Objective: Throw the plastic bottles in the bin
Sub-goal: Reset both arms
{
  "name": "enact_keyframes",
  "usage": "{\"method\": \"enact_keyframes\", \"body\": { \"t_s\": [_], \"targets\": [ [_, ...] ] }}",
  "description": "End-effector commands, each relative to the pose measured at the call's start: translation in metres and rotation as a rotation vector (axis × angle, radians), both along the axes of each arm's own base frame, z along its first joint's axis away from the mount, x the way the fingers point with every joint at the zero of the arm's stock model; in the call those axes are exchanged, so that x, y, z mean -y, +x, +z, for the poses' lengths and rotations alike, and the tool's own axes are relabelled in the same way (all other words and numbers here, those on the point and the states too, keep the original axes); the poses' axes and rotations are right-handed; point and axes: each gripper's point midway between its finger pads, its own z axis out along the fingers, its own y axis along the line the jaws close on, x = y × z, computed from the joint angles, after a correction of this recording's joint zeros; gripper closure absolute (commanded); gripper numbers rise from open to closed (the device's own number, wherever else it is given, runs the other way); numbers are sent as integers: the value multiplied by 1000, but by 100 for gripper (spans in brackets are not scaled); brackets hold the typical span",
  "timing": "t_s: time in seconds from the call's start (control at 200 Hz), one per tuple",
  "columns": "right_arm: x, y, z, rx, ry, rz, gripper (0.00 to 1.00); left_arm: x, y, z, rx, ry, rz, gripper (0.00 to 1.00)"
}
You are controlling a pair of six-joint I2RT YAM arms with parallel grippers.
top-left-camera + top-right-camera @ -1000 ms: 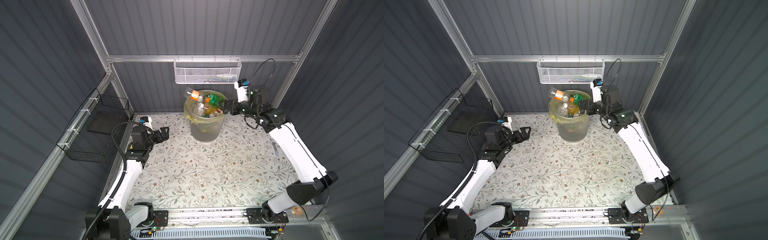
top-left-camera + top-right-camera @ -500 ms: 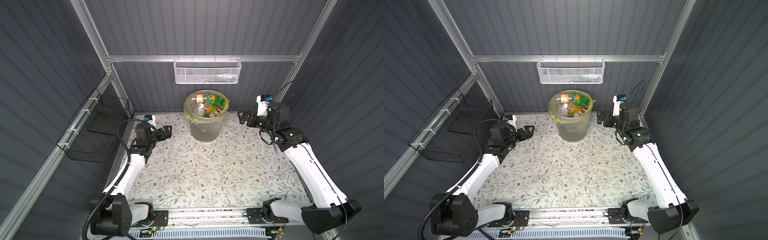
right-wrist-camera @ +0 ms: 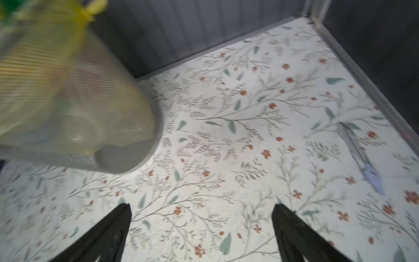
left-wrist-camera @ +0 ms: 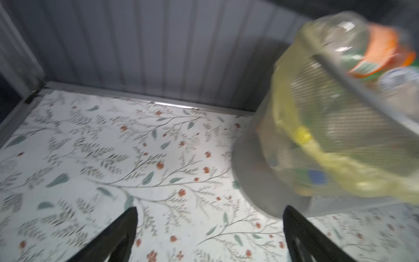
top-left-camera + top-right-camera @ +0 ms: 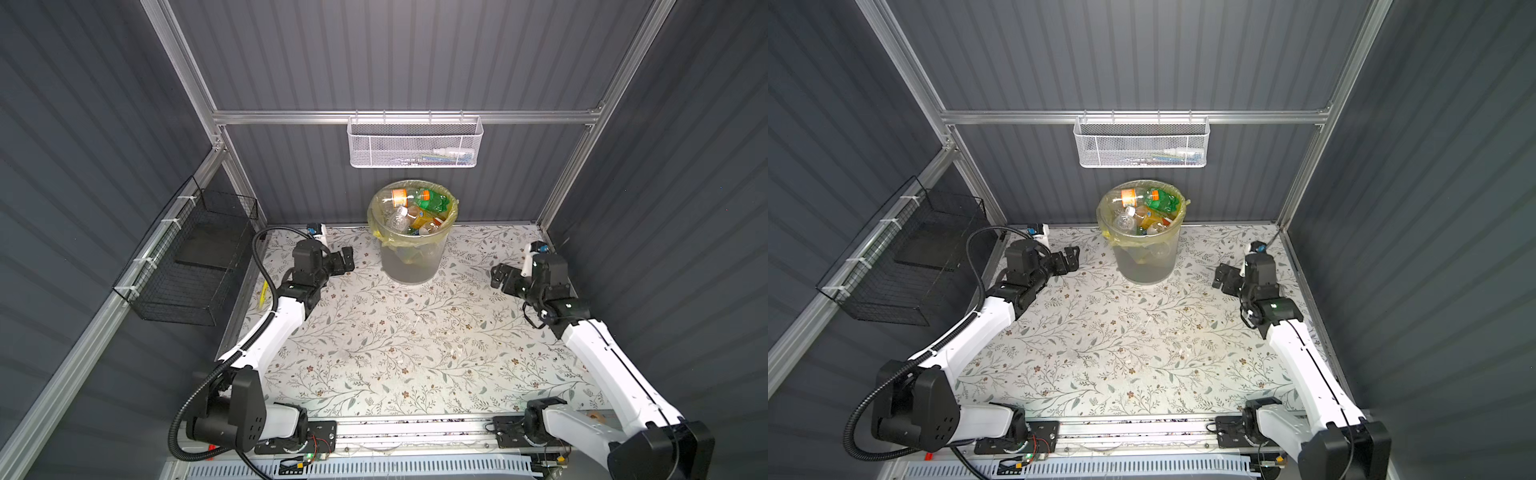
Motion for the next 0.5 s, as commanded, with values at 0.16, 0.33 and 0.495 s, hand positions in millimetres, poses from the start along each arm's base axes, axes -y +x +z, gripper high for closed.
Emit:
{"method": "enact_keyframes", "body": {
  "t_s": [0.16, 0.33, 0.495],
  "targets": [
    [88, -1, -11, 288, -248, -360, 1, -88, -24, -53, 23, 308, 370, 0],
    [92, 9, -40, 346, -338, -334, 1, -105, -37, -82, 75, 376, 430, 0],
    [77, 14, -58, 438, -320, -233, 1, -111, -36, -102, 144, 402, 416, 0]
  ]
}}
